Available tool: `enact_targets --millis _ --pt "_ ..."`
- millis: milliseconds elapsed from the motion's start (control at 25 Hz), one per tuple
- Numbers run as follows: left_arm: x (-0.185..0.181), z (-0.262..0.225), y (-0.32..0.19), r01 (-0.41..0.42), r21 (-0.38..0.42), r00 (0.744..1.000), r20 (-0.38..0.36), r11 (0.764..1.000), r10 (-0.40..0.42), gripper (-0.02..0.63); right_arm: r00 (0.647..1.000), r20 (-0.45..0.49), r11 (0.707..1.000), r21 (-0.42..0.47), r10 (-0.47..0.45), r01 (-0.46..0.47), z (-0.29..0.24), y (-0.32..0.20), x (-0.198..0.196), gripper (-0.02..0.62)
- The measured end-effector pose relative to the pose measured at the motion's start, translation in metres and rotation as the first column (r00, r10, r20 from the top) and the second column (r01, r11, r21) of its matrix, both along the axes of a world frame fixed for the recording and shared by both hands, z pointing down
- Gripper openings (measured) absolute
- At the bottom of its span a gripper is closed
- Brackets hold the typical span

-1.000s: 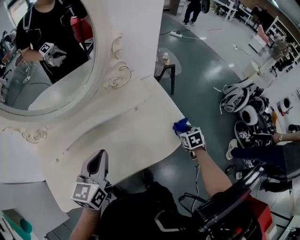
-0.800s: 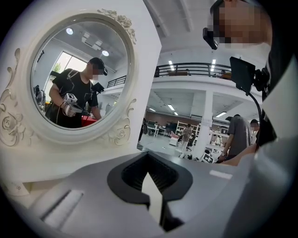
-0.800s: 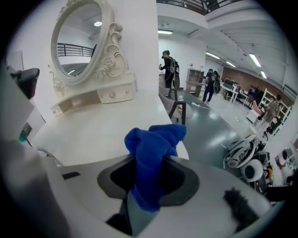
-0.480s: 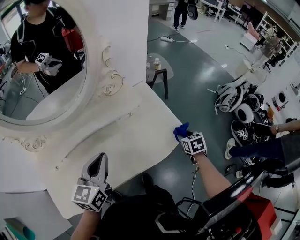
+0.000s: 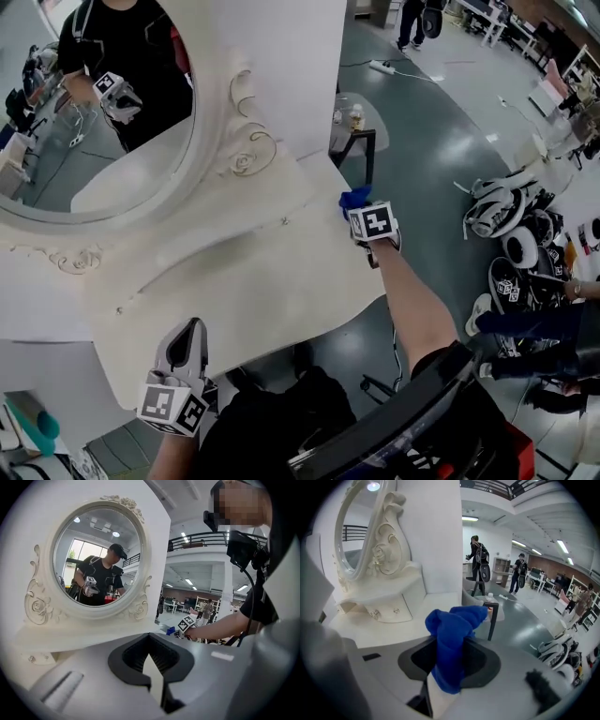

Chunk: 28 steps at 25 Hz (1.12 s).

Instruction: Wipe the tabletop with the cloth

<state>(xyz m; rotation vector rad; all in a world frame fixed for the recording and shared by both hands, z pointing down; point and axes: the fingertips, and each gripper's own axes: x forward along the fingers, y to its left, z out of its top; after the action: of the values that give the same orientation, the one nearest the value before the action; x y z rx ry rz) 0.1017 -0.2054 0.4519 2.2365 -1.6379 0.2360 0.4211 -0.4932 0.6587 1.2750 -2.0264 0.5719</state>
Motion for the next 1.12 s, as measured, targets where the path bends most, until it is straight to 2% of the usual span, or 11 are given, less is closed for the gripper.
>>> enact_targets --millis 200,440,800,960,1120 --pt "-0.002 0.002 -0.002 0.018 -0.003 1.000 0.002 1.000 -0.018 0.009 1.000 0.025 1.000 -0.002 0.010 -0.010 0.007 0.015 0.011 0.137" --pt "0.015 -0.006 -0.009 -0.059 0.030 0.998 -0.027 0.998 0.059 0.009 1.000 0.011 0.999 -0.036 0.015 -0.014 0.008 0.083 0.046 0.137" --pt "0.015 -0.013 -0.004 -0.126 0.069 0.991 -0.042 0.990 0.129 0.009 0.987 -0.003 0.986 -0.039 0.160 -0.160 0.013 0.171 0.110 0.137" --pt "-0.002 -0.020 0.002 -0.118 0.091 0.991 -0.052 0.989 0.124 0.009 0.982 0.022 0.982 -0.035 0.187 -0.186 0.004 0.193 0.110 0.137" --pt "-0.018 -0.029 0.009 -0.104 0.121 0.992 -0.058 0.987 0.111 0.009 0.980 0.085 0.981 0.053 0.181 -0.186 -0.038 0.193 0.083 0.137"
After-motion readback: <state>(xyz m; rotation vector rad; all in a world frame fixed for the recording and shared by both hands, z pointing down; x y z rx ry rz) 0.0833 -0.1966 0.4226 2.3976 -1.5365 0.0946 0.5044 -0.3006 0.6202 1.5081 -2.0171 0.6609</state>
